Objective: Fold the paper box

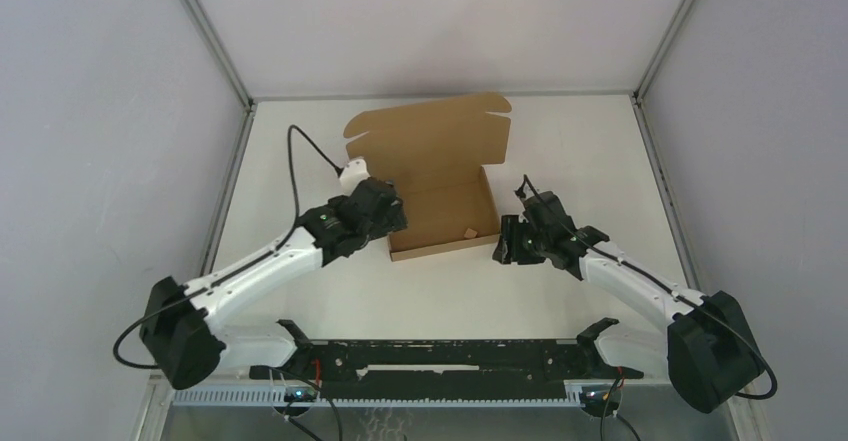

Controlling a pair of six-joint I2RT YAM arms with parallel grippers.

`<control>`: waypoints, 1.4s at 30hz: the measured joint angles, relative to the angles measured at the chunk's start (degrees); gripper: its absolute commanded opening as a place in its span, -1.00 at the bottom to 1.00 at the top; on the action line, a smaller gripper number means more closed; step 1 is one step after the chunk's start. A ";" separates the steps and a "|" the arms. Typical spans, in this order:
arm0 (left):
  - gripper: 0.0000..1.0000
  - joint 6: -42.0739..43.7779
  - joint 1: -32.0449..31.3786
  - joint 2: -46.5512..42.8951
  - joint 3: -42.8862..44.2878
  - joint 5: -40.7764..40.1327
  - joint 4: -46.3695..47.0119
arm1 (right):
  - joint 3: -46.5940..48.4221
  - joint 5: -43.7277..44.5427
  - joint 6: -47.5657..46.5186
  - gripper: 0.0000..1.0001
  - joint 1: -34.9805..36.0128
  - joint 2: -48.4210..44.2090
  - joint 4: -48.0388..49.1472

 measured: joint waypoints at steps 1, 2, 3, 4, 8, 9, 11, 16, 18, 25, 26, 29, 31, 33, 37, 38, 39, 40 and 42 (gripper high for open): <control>0.86 0.39 -0.02 -1.66 -0.07 0.13 0.04 | 0.02 0.28 0.00 0.21 0.09 0.00 -0.02; 0.85 0.66 -0.02 -3.34 -0.15 0.50 0.09 | 0.04 0.63 0.00 0.23 0.28 0.00 -0.07; 0.85 0.85 -0.07 -4.70 -0.48 1.01 0.13 | 0.11 0.96 0.00 0.28 0.39 0.00 -0.20; 0.85 0.87 -0.11 -5.92 -1.11 1.73 0.20 | 0.26 1.36 0.00 0.32 0.52 -0.04 -0.48; 0.84 0.81 -0.70 -9.44 -5.92 4.74 -0.07 | 1.55 2.23 0.00 0.93 0.74 -0.63 -2.23; 0.84 0.79 -1.01 -10.08 -7.06 5.29 -0.26 | 2.16 2.38 -0.15 0.98 0.76 -0.87 -2.93; 0.84 0.39 -2.01 -11.45 -9.73 6.67 -0.87 | 3.56 2.64 -0.46 0.99 0.85 -1.86 -4.28; 0.82 -1.36 -3.74 -12.52 -13.64 7.69 -1.40 | 6.64 2.93 -0.52 0.99 2.19 -4.66 -7.34; 0.82 -2.23 -4.00 -12.61 -15.52 7.69 -1.33 | 7.63 2.97 -0.46 0.99 3.23 -5.60 -8.41; 0.85 -3.28 -4.07 -6.23 -16.96 7.61 2.27 | 8.94 3.65 0.31 0.99 5.97 -6.29 -11.45; 0.85 -3.26 -4.04 -4.92 -16.96 7.58 2.89 | 8.94 4.04 0.52 0.99 5.97 -6.36 -12.00; 0.86 -3.21 -3.74 -0.11 -16.61 7.56 4.57 | 8.94 5.35 1.27 0.99 5.95 -6.82 -12.98; 0.85 -3.13 -3.06 3.15 -16.06 7.76 5.66 | 8.94 6.29 1.84 0.99 5.81 -7.41 -13.66; 0.85 -2.82 -2.08 5.44 -15.43 7.91 6.25 | 8.94 7.56 2.51 0.99 5.53 -8.07 -14.25; 0.86 -1.49 0.24 8.39 -12.63 7.98 7.21 | 8.94 10.45 3.45 0.95 5.07 -9.60 -15.87; 0.85 -1.07 0.66 8.85 -12.15 7.98 7.45 | 8.94 10.93 3.58 0.94 4.98 -9.81 -16.04; 0.85 -0.76 1.05 9.27 -11.65 7.98 7.52 | 8.94 11.34 3.74 0.93 4.76 -9.97 -16.26; 0.85 -0.35 1.51 9.86 -10.95 7.96 7.56 | 8.94 11.72 3.80 0.93 4.68 -10.01 -16.46; 0.85 0.42 1.95 10.69 -9.90 7.96 7.63 | 8.94 12.24 3.85 0.92 4.31 -10.01 -16.90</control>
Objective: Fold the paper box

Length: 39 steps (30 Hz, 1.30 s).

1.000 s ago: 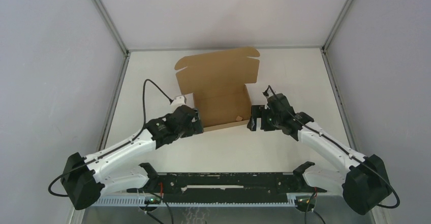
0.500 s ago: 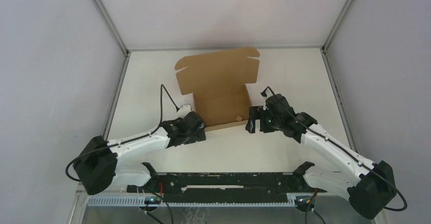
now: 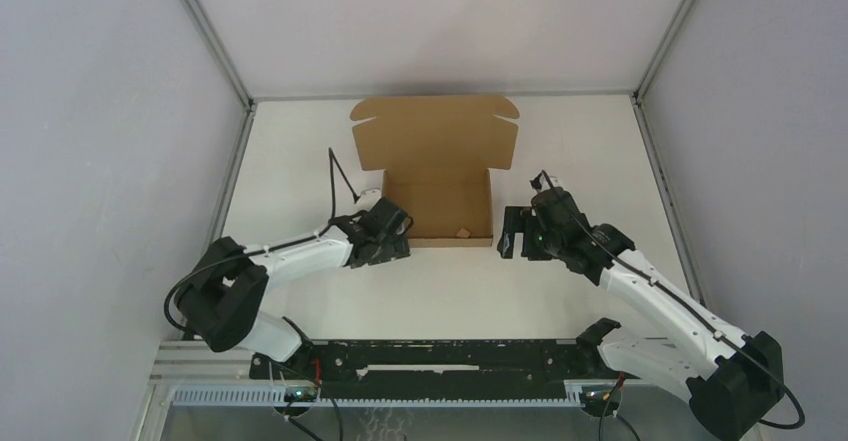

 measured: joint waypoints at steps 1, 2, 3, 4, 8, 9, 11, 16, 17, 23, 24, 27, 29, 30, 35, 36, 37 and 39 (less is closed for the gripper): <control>0.85 0.37 0.13 0.28 0.44 0.00 0.00 | 0.00 0.17 0.00 0.90 -0.17 0.00 -0.20; 0.85 0.90 0.26 0.61 1.09 0.00 -0.07 | 0.00 0.22 -0.02 0.89 -0.37 0.00 -0.24; 0.84 1.14 0.26 0.74 1.53 0.04 -0.09 | 0.00 0.20 -0.09 0.88 -0.61 0.02 -0.24; 0.84 1.60 0.26 0.79 2.10 0.22 -0.24 | 0.00 0.15 -0.11 0.87 -1.05 0.02 -0.24; 0.84 2.38 -0.35 -2.89 2.25 1.70 -2.58 | 0.66 -0.26 -0.85 0.52 -2.93 0.02 -0.68; 0.85 2.38 -0.68 -5.38 2.19 2.10 -3.89 | 1.16 -0.26 -1.16 0.18 -3.39 0.00 -0.79; 0.92 2.38 -1.16 -11.67 2.16 2.73 -5.95 | 2.38 -0.33 -2.19 -0.18 -4.15 0.00 -0.74; 1.00 4.46 0.20 -29.77 2.62 3.21 -9.92 | 5.60 -1.29 -4.17 0.04 -6.01 1.22 1.40; 1.00 5.81 1.75 -31.28 3.30 3.85 -10.27 | 6.36 -1.62 -4.61 0.16 -6.49 2.14 2.21; 1.00 14.67 12.90 -23.41 12.35 8.04 -9.27 | 12.92 -1.77 -9.20 0.99 -10.29 9.68 6.91; 1.00 16.17 14.51 -21.16 13.81 8.79 -8.81 | 13.86 -1.66 -10.16 0.99 -11.17 10.25 7.72; 1.00 19.10 17.68 -17.70 16.37 10.43 -8.31 | 16.13 -1.07 -11.82 0.99 -14.27 10.71 10.51; 1.00 21.00 19.93 -16.02 18.88 11.72 -8.13 | 17.55 -1.20 -12.28 0.99 -16.65 11.23 12.48; 1.00 21.88 20.85 -15.37 20.26 12.02 -7.87 | 18.49 -1.40 -12.63 0.99 -17.90 11.93 13.70; 0.98 26.88 23.56 -12.87 25.97 13.07 -4.81 | 20.33 -3.98 -14.03 0.69 -21.24 16.70 18.93; 0.98 28.24 23.89 -12.24 26.75 13.18 -3.80 | 20.33 -5.40 -14.64 0.64 -21.68 17.90 19.63; 0.98 29.27 24.06 -11.78 27.06 13.27 -2.97 | 20.33 -6.80 -15.52 0.58 -21.99 19.02 20.11; 0.97 31.78 24.59 -10.62 27.23 13.70 -0.85 | 20.33 -9.79 -17.88 0.57 -22.10 20.96 21.03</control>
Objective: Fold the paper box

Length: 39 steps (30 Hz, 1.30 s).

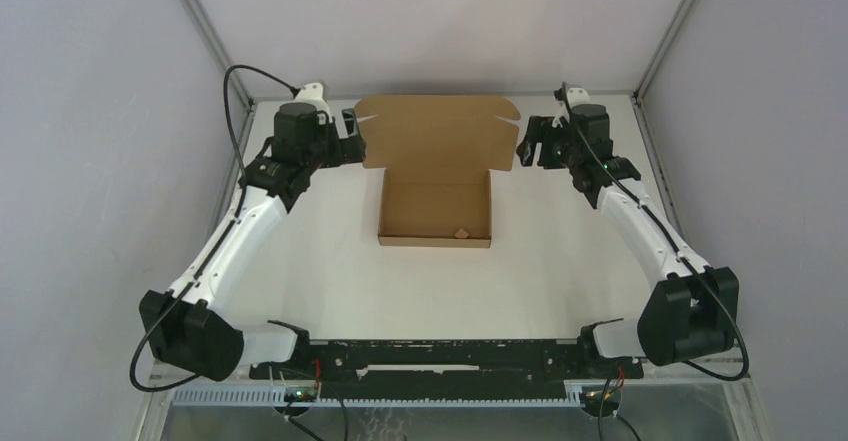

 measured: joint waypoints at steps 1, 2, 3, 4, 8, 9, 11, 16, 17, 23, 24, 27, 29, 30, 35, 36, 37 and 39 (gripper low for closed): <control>0.96 1.29 0.31 0.63 0.00 0.39 0.79 | 0.00 -1.29 -1.09 0.56 0.02 0.72 0.57; 0.96 2.54 0.66 1.33 0.00 0.83 1.60 | 0.00 -2.60 -2.34 0.57 0.02 1.38 1.16; 0.96 3.58 0.96 2.03 0.02 1.14 2.19 | 0.02 -3.54 -3.32 0.58 0.02 1.86 1.81; 0.96 4.59 1.38 2.73 0.07 1.53 2.62 | 0.20 -4.46 -4.55 0.59 0.00 2.32 2.23; 0.95 8.70 3.06 4.92 0.74 4.50 4.11 | 4.48 -7.28 -9.18 0.63 -0.09 4.90 2.64; 0.95 9.62 3.34 5.33 1.18 5.29 4.20 | 5.64 -7.61 -10.10 0.63 -0.13 5.51 2.73; 0.95 11.61 4.07 6.21 2.51 7.08 4.31 | 8.72 -8.63 -12.13 0.61 -0.24 7.13 2.82; 0.94 15.06 6.71 7.65 5.27 13.31 4.85 | 15.50 -11.41 -16.59 0.56 -0.28 11.54 2.62; 0.94 15.76 7.21 7.93 5.70 14.53 4.87 | 16.96 -12.04 -17.29 0.54 -0.26 12.66 1.84; 0.93 19.34 8.57 10.56 7.91 20.55 4.55 | 22.67 -15.80 -20.50 0.51 -0.07 18.86 -1.70; 0.93 19.78 8.63 10.99 8.11 21.18 4.44 | 22.75 -16.15 -20.81 0.50 0.09 19.30 -2.34; 0.92 20.90 8.66 12.31 8.59 22.95 4.02 | 22.75 -16.74 -21.64 0.45 0.33 20.37 -3.67; 0.91 21.31 8.66 13.05 8.66 23.74 3.89 | 22.75 -16.98 -22.10 0.42 0.44 20.81 -4.37; 0.91 21.55 8.66 13.38 8.66 24.02 3.76 | 22.75 -17.09 -22.25 0.41 0.46 20.90 -4.61; 0.79 21.70 8.66 14.08 8.66 25.03 3.61 | 22.75 -17.05 -22.82 0.27 0.48 20.96 -4.92; 0.73 21.73 8.66 14.12 8.66 25.11 3.61 | 22.75 -17.05 -22.88 0.23 0.48 20.98 -4.92; 0.65 21.73 8.66 14.14 8.66 25.20 3.61 | 22.75 -17.05 -22.95 0.16 0.48 21.00 -4.92; 0.52 21.75 8.66 14.14 8.66 25.51 3.63 | 22.77 -17.07 -22.99 0.13 0.48 21.00 -4.92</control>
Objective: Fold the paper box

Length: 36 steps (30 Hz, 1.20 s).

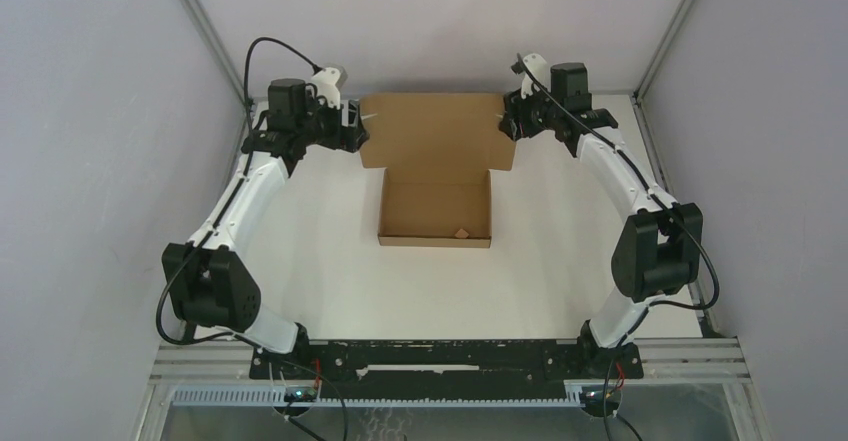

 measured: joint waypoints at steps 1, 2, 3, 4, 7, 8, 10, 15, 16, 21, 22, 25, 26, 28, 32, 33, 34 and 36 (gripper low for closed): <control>0.49 0.02 0.00 0.00 0.04 0.22 -0.02 | 0.02 0.00 0.02 0.14 0.00 0.02 0.00; 0.46 -0.02 0.00 0.09 0.09 0.44 0.00 | 0.09 0.00 0.02 0.14 0.00 0.04 0.02; 0.45 0.04 0.00 0.13 0.17 0.72 0.02 | 0.13 0.00 0.02 0.15 0.00 0.04 0.02; 0.45 0.04 0.00 0.20 0.20 0.92 0.02 | 0.13 0.00 0.02 0.18 0.00 0.04 0.02; 0.44 0.07 0.00 0.22 0.20 1.29 0.00 | 0.13 -0.04 0.00 0.28 0.00 0.04 0.04; 0.44 0.07 0.00 0.22 0.20 1.33 0.02 | 0.13 -0.07 0.02 0.29 0.00 0.04 0.07; 0.45 0.07 0.00 0.22 0.20 1.38 -0.02 | 0.13 -0.24 0.02 0.30 -0.02 0.04 0.13; 0.45 0.07 0.00 0.28 0.90 1.49 -0.26 | 0.13 -0.92 0.02 0.27 -0.39 -0.11 0.44; 0.45 0.04 0.00 0.31 1.25 1.51 -0.26 | 0.13 -1.05 0.04 0.26 -0.42 -0.15 0.46; 0.45 0.04 0.00 0.31 2.51 2.29 -0.28 | 0.07 -1.77 0.11 0.14 -0.48 -0.98 0.85; 0.44 0.04 0.00 0.31 2.82 2.40 -0.33 | 0.07 -1.97 0.13 0.11 -0.48 -1.25 0.98; 0.37 0.04 0.00 0.31 3.10 2.58 -0.28 | 0.07 -2.43 0.22 0.01 -0.48 -1.97 1.40; 0.34 0.02 0.00 0.31 3.10 2.60 -0.35 | 0.07 -2.60 0.22 -0.01 -0.48 -2.05 1.44; 0.31 0.02 0.00 0.33 3.10 2.75 -0.46 | 0.07 -3.10 0.24 0.00 -0.46 -2.12 1.60; 0.32 0.02 0.00 0.37 3.10 2.86 -0.46 | 0.07 -3.43 0.22 0.02 -0.28 -2.12 1.60; 0.33 0.02 0.00 0.42 3.10 2.89 -0.46 | 0.07 -3.43 0.22 0.03 -0.24 -2.12 1.60; 0.34 0.04 0.00 0.48 3.10 2.91 -0.46 | 0.07 -3.43 0.20 0.04 -0.20 -2.12 1.57; 0.35 0.07 0.00 0.68 3.10 2.93 -0.46 | 0.07 -3.48 0.17 0.05 -0.11 -2.12 1.57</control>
